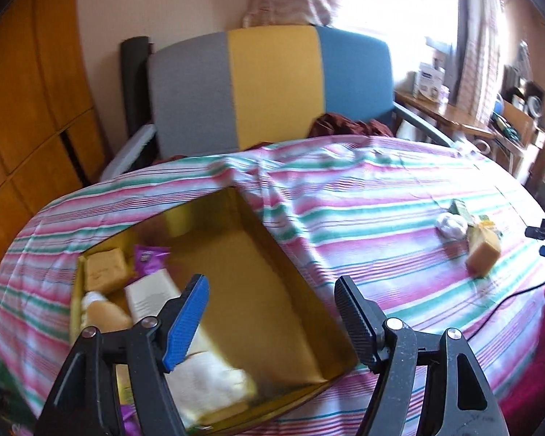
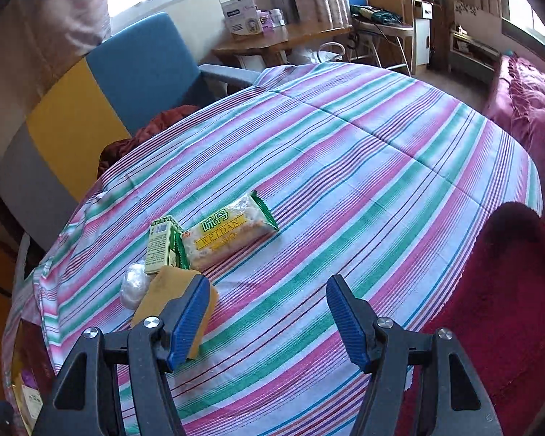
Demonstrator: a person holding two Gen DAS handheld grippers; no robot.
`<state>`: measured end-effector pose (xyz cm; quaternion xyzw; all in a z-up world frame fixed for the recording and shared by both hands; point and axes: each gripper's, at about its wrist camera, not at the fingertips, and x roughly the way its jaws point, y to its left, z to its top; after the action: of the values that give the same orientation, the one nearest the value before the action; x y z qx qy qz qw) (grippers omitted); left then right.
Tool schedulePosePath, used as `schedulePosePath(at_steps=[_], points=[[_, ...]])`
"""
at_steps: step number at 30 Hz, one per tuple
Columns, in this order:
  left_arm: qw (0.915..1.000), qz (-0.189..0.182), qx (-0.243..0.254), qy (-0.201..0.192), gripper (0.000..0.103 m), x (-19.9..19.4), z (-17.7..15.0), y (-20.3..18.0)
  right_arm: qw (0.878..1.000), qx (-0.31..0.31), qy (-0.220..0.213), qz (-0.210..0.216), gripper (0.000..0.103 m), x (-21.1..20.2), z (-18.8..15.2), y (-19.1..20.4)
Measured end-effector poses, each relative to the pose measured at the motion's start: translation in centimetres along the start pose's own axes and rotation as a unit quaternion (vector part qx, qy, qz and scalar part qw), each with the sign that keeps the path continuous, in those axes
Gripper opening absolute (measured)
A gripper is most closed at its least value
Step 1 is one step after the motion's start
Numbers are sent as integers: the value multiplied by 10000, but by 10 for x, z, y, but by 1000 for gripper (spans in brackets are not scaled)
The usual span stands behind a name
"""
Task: Organize objects
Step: 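Move both tools back toward the remaining items beside the tray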
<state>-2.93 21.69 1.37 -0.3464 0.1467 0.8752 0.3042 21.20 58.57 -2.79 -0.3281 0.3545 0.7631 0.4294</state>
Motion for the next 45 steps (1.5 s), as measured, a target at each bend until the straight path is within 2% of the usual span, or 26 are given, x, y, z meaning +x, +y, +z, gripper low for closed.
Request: schedulePosePath(at_steps=[8,11,16,37,42,45], points=[[9964,-686,428,260,72,32,14,-70,9994,-242,173,175,68,3,-5,9],[9946,-693,742,217,72,41,21,-100,9993,-177,217,238,68,5,-5,6],[9922,-740,968,256,72,55,29,-129,9986,-183,315,377,68,8,-7,8],[9851,-1047,1226,603,72,96,39,-184,9965,112,423,708,68,12,-5,0],[9833,-1199,1118,785,72,110,42,-189,9961,177,450,742,68,12,-4,-1],[9798,-1475,852,1047,65,125,46,-188,9959,270,411,762,68,10,-4,-4]])
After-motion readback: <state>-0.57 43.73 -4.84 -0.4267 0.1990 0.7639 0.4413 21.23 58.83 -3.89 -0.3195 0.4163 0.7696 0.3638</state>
